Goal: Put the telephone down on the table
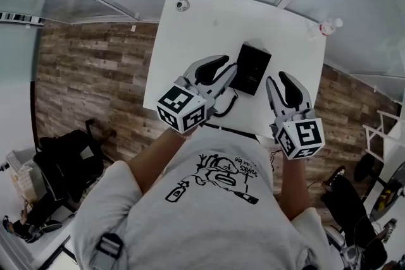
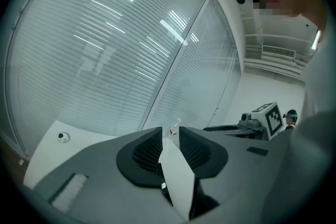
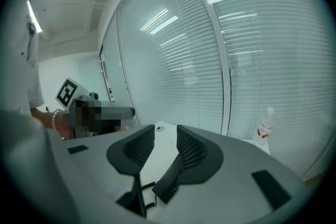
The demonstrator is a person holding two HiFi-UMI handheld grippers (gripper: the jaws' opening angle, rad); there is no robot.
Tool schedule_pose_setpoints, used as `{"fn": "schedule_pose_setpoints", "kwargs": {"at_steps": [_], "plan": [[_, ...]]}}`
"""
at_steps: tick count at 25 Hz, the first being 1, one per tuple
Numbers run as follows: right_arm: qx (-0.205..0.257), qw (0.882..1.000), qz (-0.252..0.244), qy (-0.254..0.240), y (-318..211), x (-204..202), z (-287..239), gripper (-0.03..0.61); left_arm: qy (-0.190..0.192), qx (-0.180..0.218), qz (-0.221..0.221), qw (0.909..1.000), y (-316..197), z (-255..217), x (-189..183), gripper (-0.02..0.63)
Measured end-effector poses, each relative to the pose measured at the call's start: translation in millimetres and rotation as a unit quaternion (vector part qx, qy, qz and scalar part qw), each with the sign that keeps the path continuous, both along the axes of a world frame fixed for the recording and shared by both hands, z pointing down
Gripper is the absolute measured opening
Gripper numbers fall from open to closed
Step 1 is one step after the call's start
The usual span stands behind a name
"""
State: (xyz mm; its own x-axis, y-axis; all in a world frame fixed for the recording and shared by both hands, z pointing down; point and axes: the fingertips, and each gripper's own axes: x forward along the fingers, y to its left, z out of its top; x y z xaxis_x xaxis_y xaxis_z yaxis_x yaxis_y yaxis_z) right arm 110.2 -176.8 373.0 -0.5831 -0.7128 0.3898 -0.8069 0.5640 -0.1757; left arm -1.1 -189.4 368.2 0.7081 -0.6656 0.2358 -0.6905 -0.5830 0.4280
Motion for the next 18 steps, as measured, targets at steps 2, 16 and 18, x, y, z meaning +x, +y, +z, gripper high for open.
{"fn": "schedule_pose_setpoints", "kwargs": {"at_steps": [2,16,18], "plan": [[0.014,1.000,-0.004,0.000,3,-4,-17,0.118,0.000,0.014,0.001,0.9999,4,-16,-2,0.092],[0.092,0.996,-0.016,-0.003,16,-14,-101,0.104,-0.010,0.096,0.001,0.9954,21,-96,-5,0.074],[0.101,0.995,-0.016,0.004,19,-13,-110,0.104,-0.007,0.101,0.001,0.9948,24,-104,-3,0.074]]}}
